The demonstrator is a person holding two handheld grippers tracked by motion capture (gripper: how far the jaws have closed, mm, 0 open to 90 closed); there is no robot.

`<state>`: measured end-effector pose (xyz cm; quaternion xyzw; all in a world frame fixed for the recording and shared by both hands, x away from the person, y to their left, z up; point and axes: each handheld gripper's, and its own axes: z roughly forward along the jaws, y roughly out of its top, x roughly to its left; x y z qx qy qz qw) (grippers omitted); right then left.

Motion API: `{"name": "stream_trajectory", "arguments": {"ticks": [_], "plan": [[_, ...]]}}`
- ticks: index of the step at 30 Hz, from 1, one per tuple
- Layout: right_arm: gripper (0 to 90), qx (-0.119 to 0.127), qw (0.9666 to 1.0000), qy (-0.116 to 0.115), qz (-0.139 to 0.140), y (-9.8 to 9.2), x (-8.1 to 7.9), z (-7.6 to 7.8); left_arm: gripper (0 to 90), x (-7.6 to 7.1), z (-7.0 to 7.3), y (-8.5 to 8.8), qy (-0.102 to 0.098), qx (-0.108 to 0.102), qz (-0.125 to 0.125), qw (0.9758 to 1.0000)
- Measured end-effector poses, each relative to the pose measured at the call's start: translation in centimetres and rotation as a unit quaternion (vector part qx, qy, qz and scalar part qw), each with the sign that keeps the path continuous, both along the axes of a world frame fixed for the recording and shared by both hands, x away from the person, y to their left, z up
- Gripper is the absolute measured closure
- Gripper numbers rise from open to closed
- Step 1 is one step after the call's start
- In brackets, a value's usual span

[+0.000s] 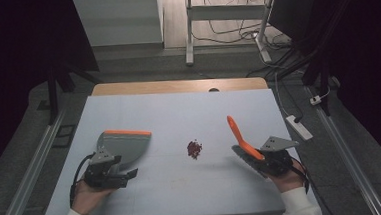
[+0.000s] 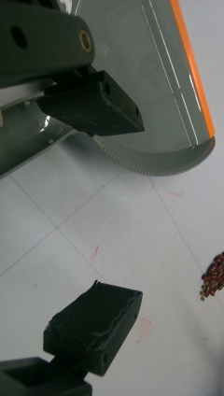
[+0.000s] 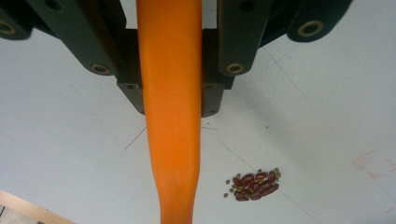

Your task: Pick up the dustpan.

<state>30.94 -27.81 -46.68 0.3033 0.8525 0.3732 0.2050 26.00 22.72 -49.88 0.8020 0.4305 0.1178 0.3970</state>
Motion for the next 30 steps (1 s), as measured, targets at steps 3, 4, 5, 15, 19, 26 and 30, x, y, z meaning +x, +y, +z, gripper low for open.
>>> {"name": "stream_trajectory", "arguments": {"ticks": [3,4,5,15,19,26,30], "plan": [[69.8,-0.006,1.0,-0.004,0.0,0.0,0.0,-0.2,18.5,0.1,-0.2,-0.2,0.008,0.008,-0.002,0.9999],[69.9,-0.007,1.0,-0.004,0.001,0.0,0.0,-0.2,18.5,0.1,-0.2,-0.2,0.008,0.008,-0.002,0.9999],[69.8,-0.008,1.0,-0.005,0.001,0.0,0.0,-0.2,18.5,0.1,-0.3,-0.2,0.014,0.012,0.0,0.9998],[69.8,-0.013,0.9998,-0.012,-0.005,0.2,0.0,-0.2,19.5,0.1,-0.1,-0.1,0.01,0.011,0.003,0.9999],[69.8,-0.014,0.9998,-0.013,-0.006,0.2,-0.1,-0.2,19.5,0.1,0.0,0.0,0.01,0.012,0.003,0.9999],[69.8,-0.013,0.9998,-0.017,-0.005,0.3,-0.2,0.0,17.7,0.2,0.7,-0.4,0.015,0.019,0.003,0.9997],[69.8,-0.02,0.9996,-0.017,-0.005,0.5,-0.2,-0.1,17.8,0.2,1.0,-1.1,0.022,0.03,0.001,0.9993]]}}
